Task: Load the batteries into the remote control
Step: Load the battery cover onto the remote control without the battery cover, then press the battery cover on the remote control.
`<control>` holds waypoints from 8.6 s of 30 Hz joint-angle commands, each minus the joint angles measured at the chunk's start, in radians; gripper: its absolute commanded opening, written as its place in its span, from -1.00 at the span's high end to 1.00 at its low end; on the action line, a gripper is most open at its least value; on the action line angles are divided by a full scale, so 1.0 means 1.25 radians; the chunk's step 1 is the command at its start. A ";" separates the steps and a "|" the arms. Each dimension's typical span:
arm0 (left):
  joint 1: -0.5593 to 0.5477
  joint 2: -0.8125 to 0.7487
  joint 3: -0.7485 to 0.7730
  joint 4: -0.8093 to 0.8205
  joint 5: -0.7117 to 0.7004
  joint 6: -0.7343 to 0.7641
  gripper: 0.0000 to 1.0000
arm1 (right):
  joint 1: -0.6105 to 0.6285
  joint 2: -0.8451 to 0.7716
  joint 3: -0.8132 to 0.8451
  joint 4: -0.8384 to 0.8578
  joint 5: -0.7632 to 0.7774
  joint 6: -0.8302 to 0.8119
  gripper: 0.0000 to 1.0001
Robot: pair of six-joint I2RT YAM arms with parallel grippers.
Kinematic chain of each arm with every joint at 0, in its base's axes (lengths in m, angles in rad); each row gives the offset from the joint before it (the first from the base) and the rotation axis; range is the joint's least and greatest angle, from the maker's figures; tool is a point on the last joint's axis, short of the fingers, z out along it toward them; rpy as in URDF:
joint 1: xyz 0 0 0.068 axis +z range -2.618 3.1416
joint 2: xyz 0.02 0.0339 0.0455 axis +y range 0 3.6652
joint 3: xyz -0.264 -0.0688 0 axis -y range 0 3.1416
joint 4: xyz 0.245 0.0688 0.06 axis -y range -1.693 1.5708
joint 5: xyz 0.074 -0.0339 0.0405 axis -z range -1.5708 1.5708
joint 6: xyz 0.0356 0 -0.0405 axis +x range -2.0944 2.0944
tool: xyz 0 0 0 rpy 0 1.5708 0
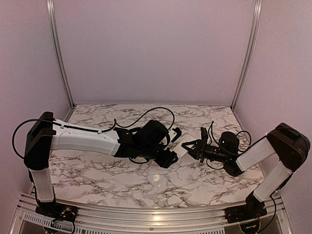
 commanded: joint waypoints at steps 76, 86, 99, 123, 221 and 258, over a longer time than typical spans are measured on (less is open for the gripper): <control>0.163 -0.087 -0.384 0.767 0.546 -0.596 -0.57 | 0.023 0.039 0.054 0.296 -0.135 0.125 1.00; 0.145 -0.038 -0.353 0.797 0.575 -0.625 -0.33 | 0.026 0.038 0.055 0.298 -0.131 0.127 1.00; 0.135 -0.021 -0.322 0.740 0.573 -0.601 -0.06 | 0.026 0.038 0.057 0.292 -0.128 0.131 1.00; 0.129 -0.009 -0.307 0.633 0.537 -0.532 0.43 | 0.026 0.038 0.056 0.297 -0.123 0.146 1.00; -0.191 -0.246 -0.274 0.099 -0.160 0.740 0.52 | 0.108 0.041 0.113 0.039 -0.300 0.113 1.00; -0.137 -0.204 -0.281 0.119 -0.194 0.725 0.71 | 0.239 0.059 0.109 0.188 -0.292 0.241 1.00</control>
